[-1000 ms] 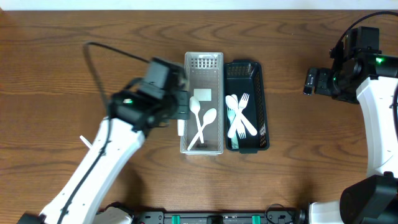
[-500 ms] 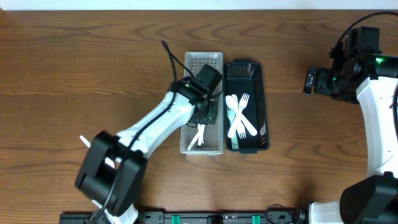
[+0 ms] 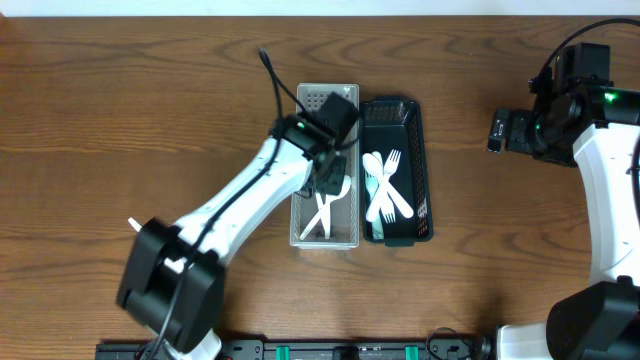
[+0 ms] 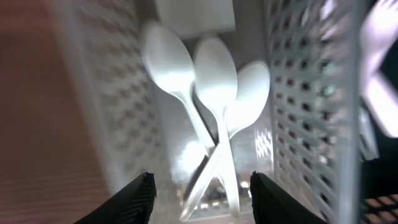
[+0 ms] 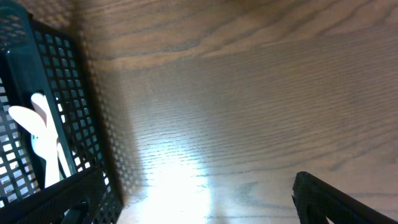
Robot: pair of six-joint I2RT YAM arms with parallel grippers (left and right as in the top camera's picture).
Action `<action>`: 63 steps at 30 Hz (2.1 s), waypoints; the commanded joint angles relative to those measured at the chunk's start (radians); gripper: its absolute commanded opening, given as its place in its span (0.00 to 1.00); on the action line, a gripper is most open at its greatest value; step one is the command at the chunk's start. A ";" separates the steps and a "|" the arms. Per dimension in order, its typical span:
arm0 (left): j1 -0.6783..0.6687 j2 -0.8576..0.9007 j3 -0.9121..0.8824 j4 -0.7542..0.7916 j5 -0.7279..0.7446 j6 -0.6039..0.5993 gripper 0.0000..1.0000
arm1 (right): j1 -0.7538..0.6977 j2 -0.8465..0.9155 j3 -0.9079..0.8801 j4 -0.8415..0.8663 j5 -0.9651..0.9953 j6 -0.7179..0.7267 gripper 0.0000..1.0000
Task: Pack container
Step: 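Carry the spoon into the white tray and release it, then move the left gripper to the last white spoon and grasp it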
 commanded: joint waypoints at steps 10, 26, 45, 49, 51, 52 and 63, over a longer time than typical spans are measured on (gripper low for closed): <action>0.348 -0.404 0.044 -0.237 -0.227 -0.215 0.54 | -0.003 -0.001 -0.001 -0.003 -0.003 -0.064 0.99; 0.941 -0.494 -0.467 -0.035 -0.103 -0.389 0.94 | -0.003 -0.001 -0.001 -0.031 -0.003 -0.063 0.99; 0.998 -0.290 -0.750 0.351 -0.052 -0.309 0.98 | -0.003 -0.001 -0.001 -0.061 -0.003 -0.063 0.99; 0.998 -0.214 -0.750 0.386 -0.052 -0.309 0.98 | -0.003 -0.001 -0.001 -0.063 -0.003 -0.063 0.99; 0.998 -0.177 -0.750 0.404 -0.052 -0.306 0.98 | -0.003 -0.001 -0.001 -0.065 -0.003 -0.063 0.99; 0.998 -0.164 -0.750 0.410 -0.052 -0.305 0.98 | -0.003 -0.001 -0.001 -0.064 -0.003 -0.063 0.99; 0.998 -0.114 -0.750 0.401 -0.043 -0.305 0.74 | -0.003 -0.001 -0.001 -0.068 -0.003 -0.063 0.99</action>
